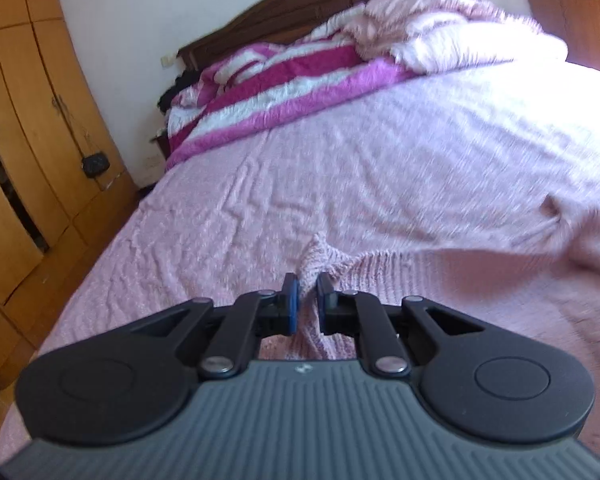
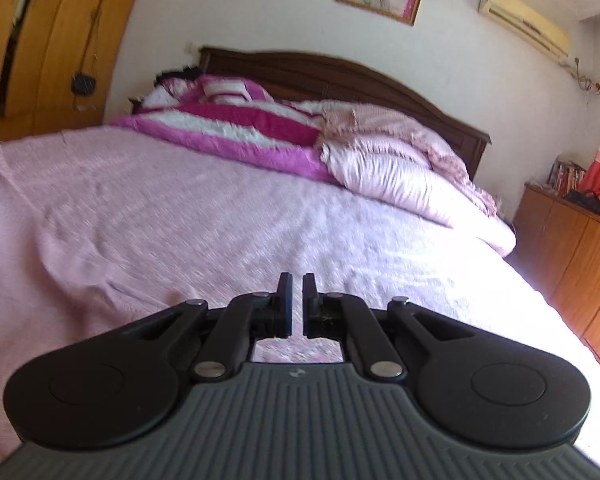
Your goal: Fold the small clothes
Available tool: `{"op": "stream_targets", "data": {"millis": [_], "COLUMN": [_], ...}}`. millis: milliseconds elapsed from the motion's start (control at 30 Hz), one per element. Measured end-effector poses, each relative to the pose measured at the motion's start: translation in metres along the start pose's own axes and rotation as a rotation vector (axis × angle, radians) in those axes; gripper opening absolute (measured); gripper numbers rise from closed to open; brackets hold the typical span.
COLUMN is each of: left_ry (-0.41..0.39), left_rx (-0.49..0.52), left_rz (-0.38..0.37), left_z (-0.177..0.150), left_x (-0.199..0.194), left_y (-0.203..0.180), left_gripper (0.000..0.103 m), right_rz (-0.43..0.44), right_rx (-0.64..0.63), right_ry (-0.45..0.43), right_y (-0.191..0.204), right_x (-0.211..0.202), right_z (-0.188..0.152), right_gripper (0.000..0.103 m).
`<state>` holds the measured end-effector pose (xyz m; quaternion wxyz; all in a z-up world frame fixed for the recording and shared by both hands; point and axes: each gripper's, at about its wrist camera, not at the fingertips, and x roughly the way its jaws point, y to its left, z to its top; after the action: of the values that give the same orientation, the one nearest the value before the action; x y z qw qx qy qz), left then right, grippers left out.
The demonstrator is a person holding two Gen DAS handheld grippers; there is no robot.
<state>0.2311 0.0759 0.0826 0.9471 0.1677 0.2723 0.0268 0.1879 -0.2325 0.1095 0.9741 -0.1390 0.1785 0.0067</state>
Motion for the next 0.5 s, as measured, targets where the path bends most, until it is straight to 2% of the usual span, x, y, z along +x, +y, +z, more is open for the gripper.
{"op": "stream_targets", "data": {"millis": [67, 133, 167, 233, 300, 367, 500], "left_ry": [0.044, 0.081, 0.096, 0.11, 0.106, 0.099, 0.094], "left_rx": [-0.016, -0.044, -0.057, -0.066, -0.06, -0.054, -0.062], "left_rz": [0.006, -0.005, -0.009, -0.016, -0.017, -0.02, -0.027], "left_z": [-0.007, -0.014, -0.018, -0.024, -0.028, -0.029, -0.027], "left_x": [0.018, 0.031, 0.036, 0.04, 0.038, 0.036, 0.035], "left_y": [0.001, 0.005, 0.006, 0.008, 0.006, 0.005, 0.005], "left_gripper": [0.012, 0.012, 0.012, 0.012, 0.012, 0.012, 0.012], "right_rz": [0.0, 0.007, 0.038, 0.102, 0.164, 0.211, 0.247], "right_rx": [0.035, 0.146, 0.225, 0.376, 0.499, 0.58, 0.59], "right_ry": [0.045, 0.09, 0.117, 0.184, 0.236, 0.261, 0.297], "right_y": [-0.007, -0.018, -0.026, -0.039, -0.052, -0.059, -0.056], "right_x": [0.017, 0.028, 0.031, 0.031, 0.03, 0.028, 0.023], "right_z": [-0.005, -0.012, -0.017, -0.03, -0.041, -0.049, -0.055], "right_gripper": [0.004, 0.005, 0.005, 0.015, 0.04, 0.058, 0.06]}}
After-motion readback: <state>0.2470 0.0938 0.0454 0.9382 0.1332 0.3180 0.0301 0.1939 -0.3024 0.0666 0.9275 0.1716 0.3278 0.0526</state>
